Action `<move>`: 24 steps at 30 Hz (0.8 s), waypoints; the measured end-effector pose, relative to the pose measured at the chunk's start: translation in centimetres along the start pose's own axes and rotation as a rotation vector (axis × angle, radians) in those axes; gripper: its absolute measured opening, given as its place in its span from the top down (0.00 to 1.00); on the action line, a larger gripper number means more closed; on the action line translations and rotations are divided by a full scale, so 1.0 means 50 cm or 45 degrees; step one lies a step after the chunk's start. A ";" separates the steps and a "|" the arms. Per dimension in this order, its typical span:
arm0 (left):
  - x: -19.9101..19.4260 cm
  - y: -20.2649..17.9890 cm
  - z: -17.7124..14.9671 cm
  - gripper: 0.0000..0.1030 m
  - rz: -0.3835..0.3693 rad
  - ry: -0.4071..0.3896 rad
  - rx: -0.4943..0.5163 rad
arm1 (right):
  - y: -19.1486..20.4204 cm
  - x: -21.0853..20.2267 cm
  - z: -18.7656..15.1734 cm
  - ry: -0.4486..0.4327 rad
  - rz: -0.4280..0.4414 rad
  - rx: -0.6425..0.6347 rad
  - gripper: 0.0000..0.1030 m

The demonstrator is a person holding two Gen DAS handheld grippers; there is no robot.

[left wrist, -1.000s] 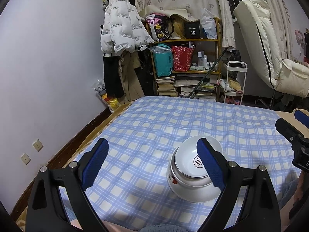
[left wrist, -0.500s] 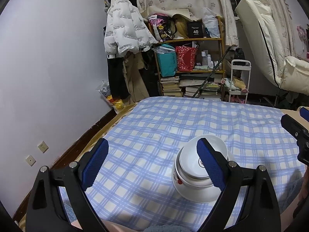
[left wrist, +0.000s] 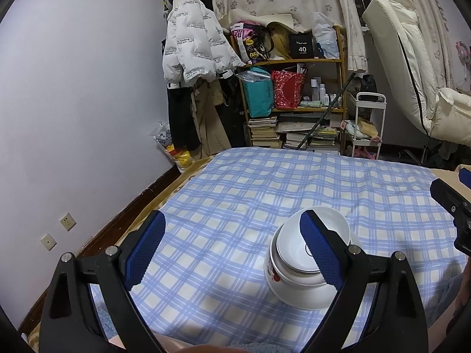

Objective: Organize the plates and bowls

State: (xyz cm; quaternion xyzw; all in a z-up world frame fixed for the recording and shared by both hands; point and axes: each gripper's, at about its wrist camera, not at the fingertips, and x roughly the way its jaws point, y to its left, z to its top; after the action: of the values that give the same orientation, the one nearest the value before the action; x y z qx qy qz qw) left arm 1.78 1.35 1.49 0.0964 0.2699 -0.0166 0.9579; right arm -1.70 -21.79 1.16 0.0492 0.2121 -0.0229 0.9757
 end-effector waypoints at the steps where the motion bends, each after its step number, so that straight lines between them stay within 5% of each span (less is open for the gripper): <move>1: 0.000 0.001 0.000 0.11 0.001 0.000 0.000 | 0.000 0.000 0.000 0.000 -0.002 0.000 0.00; 24: 0.002 0.005 0.003 0.11 0.004 0.006 0.010 | 0.001 -0.001 -0.005 0.005 0.002 0.000 0.00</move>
State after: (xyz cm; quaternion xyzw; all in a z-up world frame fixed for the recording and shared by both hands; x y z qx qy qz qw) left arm 1.98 1.56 1.62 0.1006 0.2718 -0.0161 0.9570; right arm -1.87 -21.69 0.96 0.0496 0.2140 -0.0220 0.9753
